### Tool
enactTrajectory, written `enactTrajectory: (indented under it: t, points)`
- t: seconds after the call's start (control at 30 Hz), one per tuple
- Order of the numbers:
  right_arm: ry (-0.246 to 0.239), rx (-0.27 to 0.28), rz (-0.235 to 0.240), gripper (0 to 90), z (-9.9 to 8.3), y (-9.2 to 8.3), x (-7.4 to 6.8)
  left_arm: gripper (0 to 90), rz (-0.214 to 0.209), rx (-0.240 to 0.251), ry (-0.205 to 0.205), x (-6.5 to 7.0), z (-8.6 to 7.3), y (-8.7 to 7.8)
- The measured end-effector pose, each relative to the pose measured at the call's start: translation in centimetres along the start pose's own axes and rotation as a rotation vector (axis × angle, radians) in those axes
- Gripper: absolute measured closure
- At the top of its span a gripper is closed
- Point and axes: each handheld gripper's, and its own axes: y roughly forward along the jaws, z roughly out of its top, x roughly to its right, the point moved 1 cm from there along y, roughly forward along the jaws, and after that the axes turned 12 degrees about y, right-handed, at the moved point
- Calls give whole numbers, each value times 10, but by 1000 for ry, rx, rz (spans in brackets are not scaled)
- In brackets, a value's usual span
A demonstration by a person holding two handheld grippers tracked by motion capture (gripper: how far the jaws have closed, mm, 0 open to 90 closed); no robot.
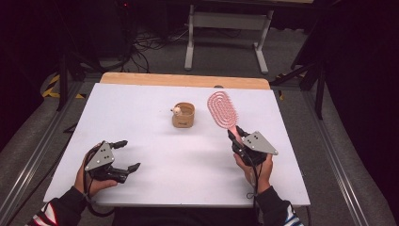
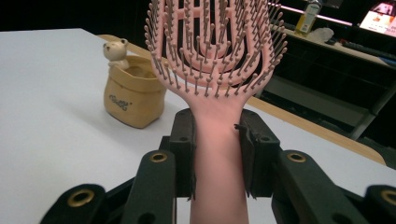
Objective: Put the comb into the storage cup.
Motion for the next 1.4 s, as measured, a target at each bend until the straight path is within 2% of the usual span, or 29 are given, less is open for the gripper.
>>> enactTrajectory:
  t: [0.33, 0.57, 0.8, 0.9, 1.0, 1.23, 1.4]
  points:
    - [-33, 3, 44, 696, -4, 9, -24, 123, 5, 40, -19, -3, 9, 7]
    - [-58, 0, 75, 696, -6, 14, -39, 125, -25, 84, -36, -3, 26, 21]
    - [-86, 5, 104, 696, -9, 17, -56, 134, -64, 121, -10, 1, 51, 36]
    - [-92, 7, 119, 696, -10, 18, -62, 134, -89, 149, -14, 3, 61, 42]
    - [-105, 9, 132, 695, -11, 17, -68, 135, -120, 184, -32, 6, 71, 48]
    - [-131, 18, 161, 696, -13, 11, -78, 145, -171, 230, -71, 11, 87, 63]
    - [-159, 31, 175, 696, -13, 8, -84, 161, -202, 263, -126, 12, 94, 73]
